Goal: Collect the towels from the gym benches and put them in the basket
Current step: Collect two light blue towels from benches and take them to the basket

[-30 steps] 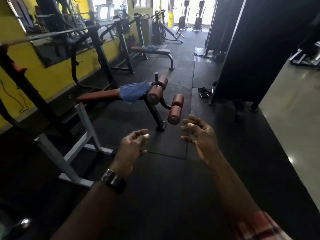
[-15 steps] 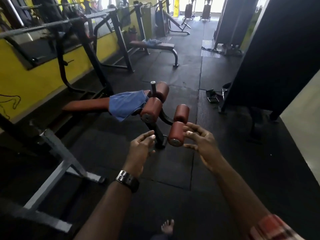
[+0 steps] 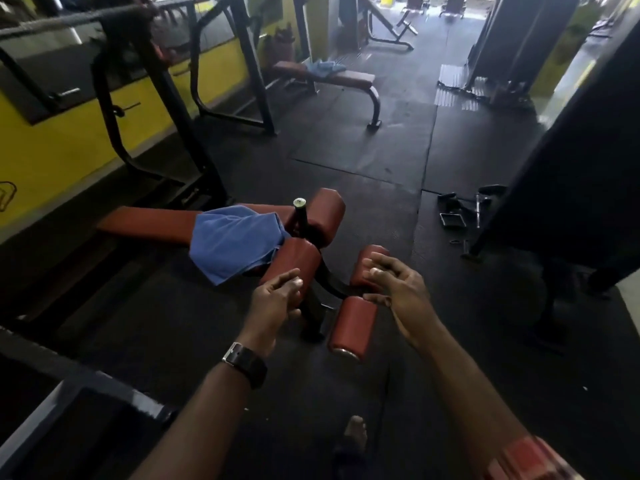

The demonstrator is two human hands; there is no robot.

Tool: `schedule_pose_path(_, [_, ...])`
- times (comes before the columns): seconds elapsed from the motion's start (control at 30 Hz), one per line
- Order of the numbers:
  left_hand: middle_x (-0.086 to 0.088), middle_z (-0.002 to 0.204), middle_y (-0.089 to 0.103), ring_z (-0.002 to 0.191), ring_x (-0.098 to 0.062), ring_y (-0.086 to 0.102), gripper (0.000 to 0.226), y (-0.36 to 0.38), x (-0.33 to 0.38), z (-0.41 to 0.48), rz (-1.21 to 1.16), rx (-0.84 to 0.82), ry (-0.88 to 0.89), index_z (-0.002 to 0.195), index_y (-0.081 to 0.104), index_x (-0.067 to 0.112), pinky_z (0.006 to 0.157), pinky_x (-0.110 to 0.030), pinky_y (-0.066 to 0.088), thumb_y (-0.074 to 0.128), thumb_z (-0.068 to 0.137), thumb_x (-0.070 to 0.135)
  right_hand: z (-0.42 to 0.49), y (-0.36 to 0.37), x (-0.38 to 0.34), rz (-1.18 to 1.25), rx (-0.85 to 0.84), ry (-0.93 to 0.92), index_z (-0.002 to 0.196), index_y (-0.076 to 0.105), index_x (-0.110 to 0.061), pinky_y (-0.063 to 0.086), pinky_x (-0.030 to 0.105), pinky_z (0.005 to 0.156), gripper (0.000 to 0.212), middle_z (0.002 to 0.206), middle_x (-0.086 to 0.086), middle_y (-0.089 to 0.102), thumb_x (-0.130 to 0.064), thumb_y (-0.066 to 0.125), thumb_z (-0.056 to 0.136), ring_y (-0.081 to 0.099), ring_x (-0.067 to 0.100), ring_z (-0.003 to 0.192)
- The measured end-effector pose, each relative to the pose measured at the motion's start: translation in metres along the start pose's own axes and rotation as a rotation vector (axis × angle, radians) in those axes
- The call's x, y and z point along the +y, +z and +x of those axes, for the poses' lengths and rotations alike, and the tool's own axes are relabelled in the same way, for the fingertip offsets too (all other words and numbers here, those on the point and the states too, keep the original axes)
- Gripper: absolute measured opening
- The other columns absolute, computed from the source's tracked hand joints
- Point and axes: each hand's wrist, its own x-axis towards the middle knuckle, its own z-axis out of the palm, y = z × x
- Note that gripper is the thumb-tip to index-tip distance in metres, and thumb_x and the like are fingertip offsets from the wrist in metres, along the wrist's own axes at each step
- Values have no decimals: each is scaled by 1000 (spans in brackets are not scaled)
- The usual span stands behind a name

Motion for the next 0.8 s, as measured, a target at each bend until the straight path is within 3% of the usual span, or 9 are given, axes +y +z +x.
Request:
schedule_pose_path(0.13, [-5,110,68,100,-17,63,26,28,14,65,-17,107,2,116,69,20,82,-39,51,62,91,18,94,1,-8,16,-88,43,118,62,-10,54,36,70,31,123,10,67,-4,60,89,64,19,103])
schedule_pose_path(0.27, [-1,113,67,94,-13,63,29,45,23,118,-7,157,-24,119,67,20,74,-33,51,62,91,20,162,10,-16,-23,-133,95,123,60,-8,54,35,70,33,123,11,66,-2,58,90,63,17,101])
schedule_pose_path(0.47, [0,100,67,81,-10,58,30,54,24,218,131,284,-60,121,67,16,75,-34,50,62,92,21,253,18,-11,-50,-217,169,121,60,-10,54,34,72,31,123,10,66,-3,58,90,63,17,103])
schedule_pose_path(0.53, [0,96,69,89,-16,61,25,53,25,250,171,318,-91,115,69,14,86,-40,52,62,92,20,281,22,-8,-65,-228,182,121,60,-12,55,34,74,31,125,9,66,-4,58,91,63,16,105])
schedule_pose_path(0.6, [-9,111,71,108,-25,64,28,48,26,284,223,339,-131,118,67,12,96,-40,49,60,93,21,309,28,-4,-89,-249,181,124,60,-12,54,35,77,33,127,9,65,-5,59,91,63,15,106])
schedule_pose_path(0.67, [-16,127,65,120,-33,60,35,42,23,325,267,352,-182,126,62,10,94,-36,47,56,95,24,341,35,-1,-122,-268,194,126,59,-13,53,34,78,36,128,8,64,-6,60,91,62,12,107])
schedule_pose_path(0.77, [-18,129,64,120,-36,59,43,31,9,369,337,394,-272,126,62,6,79,-28,49,50,97,36,378,44,1,-180,-300,212,122,61,-17,52,33,77,33,125,4,65,-8,62,90,62,8,104])
schedule_pose_path(0.8, [-20,130,62,120,-38,58,49,30,2,382,392,396,-318,129,59,6,83,-31,49,48,97,41,394,44,-1,-193,-300,212,121,62,-18,52,34,78,32,123,3,66,-9,62,90,62,8,104])
